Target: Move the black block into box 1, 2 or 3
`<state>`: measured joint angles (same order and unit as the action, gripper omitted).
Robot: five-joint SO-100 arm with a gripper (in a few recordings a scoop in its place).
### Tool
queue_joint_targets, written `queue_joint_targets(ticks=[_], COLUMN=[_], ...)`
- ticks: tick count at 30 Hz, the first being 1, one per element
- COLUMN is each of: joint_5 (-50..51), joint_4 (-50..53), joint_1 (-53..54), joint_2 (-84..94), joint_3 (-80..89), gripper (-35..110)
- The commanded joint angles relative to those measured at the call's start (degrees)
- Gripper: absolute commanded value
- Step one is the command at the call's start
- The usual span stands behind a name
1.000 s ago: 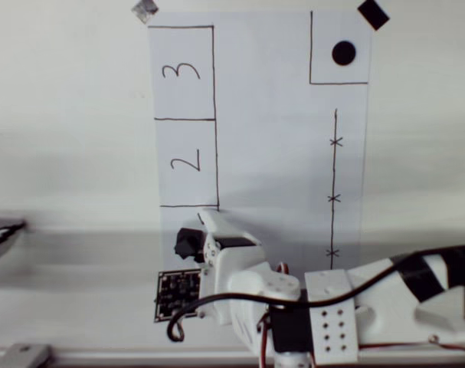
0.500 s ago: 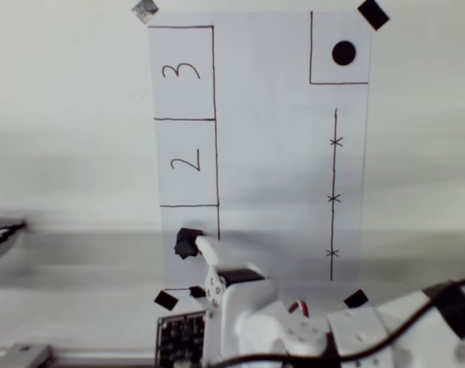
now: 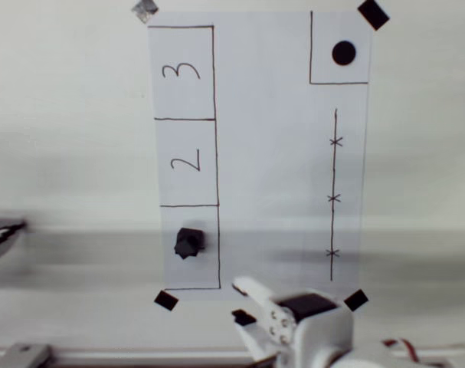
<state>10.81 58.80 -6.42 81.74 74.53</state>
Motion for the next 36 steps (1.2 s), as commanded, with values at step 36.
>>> queue_joint_targets(ticks=[36], joint_5=[-14.4], joint_4=[0.3], joint_1=[3.8], joint_2=[82.0], joint_3=[86.1], gripper=[0])
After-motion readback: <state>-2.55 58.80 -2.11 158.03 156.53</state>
